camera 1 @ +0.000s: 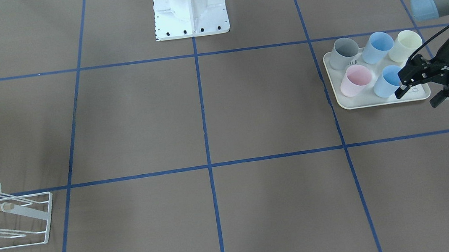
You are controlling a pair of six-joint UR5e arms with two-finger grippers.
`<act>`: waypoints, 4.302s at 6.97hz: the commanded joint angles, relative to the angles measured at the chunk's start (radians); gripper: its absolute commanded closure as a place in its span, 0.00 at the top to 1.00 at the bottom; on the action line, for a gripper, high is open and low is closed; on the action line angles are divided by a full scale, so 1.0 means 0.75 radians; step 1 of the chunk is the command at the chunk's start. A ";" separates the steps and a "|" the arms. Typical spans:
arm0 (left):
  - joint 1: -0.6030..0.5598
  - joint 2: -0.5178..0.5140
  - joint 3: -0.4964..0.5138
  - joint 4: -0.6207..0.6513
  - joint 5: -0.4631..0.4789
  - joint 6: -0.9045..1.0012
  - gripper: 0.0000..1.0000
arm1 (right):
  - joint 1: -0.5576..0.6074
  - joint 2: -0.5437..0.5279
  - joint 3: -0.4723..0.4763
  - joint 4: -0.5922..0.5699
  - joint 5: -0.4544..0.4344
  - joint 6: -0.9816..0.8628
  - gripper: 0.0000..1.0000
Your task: Transfer IKEA cup to right arm and place on rack
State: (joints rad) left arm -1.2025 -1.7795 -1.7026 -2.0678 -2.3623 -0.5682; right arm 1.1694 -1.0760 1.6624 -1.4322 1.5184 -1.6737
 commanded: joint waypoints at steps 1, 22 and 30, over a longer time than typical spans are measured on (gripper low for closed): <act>0.002 0.000 0.000 -0.002 0.000 -0.007 1.00 | 0.005 -0.030 -0.108 0.095 0.008 -0.024 0.37; 0.006 0.000 0.010 -0.004 0.008 -0.012 1.00 | -0.142 -0.155 -0.261 0.286 0.000 0.010 0.85; -0.135 0.131 -0.009 0.000 0.014 0.323 1.00 | -0.148 -0.130 -0.033 0.273 0.282 0.692 0.98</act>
State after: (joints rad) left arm -1.2567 -1.7106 -1.7214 -2.0685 -2.3537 -0.4356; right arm 1.0586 -1.1738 1.5986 -1.2292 1.6465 -1.3393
